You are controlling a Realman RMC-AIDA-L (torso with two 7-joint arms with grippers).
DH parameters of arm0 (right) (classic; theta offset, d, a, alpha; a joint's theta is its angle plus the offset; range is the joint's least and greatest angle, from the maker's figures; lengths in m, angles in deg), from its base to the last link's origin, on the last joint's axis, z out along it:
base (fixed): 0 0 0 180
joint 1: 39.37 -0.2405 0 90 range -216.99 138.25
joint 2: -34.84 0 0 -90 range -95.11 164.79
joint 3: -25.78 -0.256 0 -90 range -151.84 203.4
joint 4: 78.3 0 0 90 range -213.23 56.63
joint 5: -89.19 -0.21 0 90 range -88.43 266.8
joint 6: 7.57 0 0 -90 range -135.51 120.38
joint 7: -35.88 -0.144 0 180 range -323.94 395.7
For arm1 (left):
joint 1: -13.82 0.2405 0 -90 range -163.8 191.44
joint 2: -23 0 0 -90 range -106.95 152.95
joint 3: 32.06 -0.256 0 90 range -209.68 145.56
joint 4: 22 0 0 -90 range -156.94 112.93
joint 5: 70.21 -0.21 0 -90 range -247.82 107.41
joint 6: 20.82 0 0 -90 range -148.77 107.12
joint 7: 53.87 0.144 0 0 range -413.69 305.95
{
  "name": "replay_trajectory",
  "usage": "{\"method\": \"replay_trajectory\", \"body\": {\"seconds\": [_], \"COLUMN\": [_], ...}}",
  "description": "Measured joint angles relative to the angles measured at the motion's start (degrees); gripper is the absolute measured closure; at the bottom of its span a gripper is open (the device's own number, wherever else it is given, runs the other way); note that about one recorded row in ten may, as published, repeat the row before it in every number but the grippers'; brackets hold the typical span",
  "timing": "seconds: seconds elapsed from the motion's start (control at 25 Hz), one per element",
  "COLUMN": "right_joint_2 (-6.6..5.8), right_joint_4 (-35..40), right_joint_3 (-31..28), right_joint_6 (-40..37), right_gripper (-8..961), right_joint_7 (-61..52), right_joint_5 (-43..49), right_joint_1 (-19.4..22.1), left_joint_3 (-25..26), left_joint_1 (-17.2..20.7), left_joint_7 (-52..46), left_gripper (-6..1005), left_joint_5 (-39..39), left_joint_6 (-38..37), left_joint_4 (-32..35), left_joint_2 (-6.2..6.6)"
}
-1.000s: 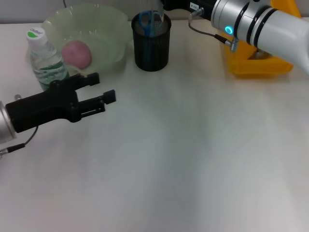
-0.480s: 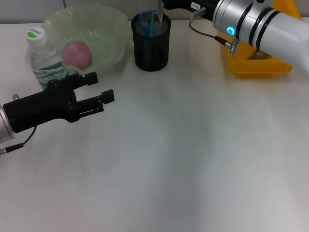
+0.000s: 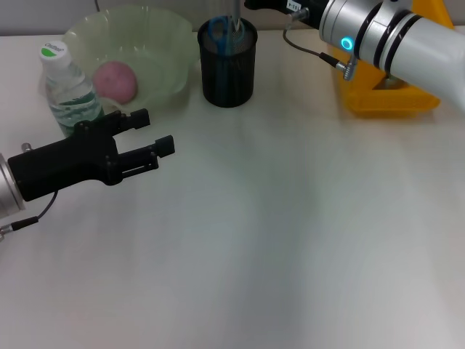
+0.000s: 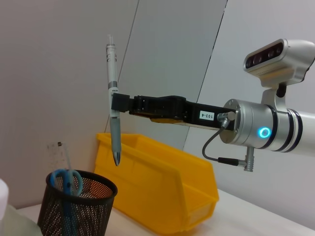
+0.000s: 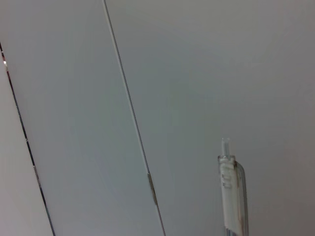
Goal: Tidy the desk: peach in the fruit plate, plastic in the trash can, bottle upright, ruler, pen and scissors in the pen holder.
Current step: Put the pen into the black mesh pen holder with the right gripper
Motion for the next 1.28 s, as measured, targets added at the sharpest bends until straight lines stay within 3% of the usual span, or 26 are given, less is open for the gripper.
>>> {"method": "replay_trajectory", "body": {"seconds": [1.28], "right_joint_2": [0.0], "right_joint_4": [0.2], "right_joint_3": [-0.04], "right_joint_6": [5.06], "right_gripper": [783], "right_joint_7": [0.55], "right_joint_5": [0.39], "right_joint_1": [-2.71], "left_joint_3": [-0.35], "left_joint_1": [-0.18], "left_joint_7": [-0.14], "left_gripper": [216], "left_joint_5": [-0.02], "left_joint_6": [-0.5], "left_joint_4": [-0.2], "left_joint_2": [-0.27]}}
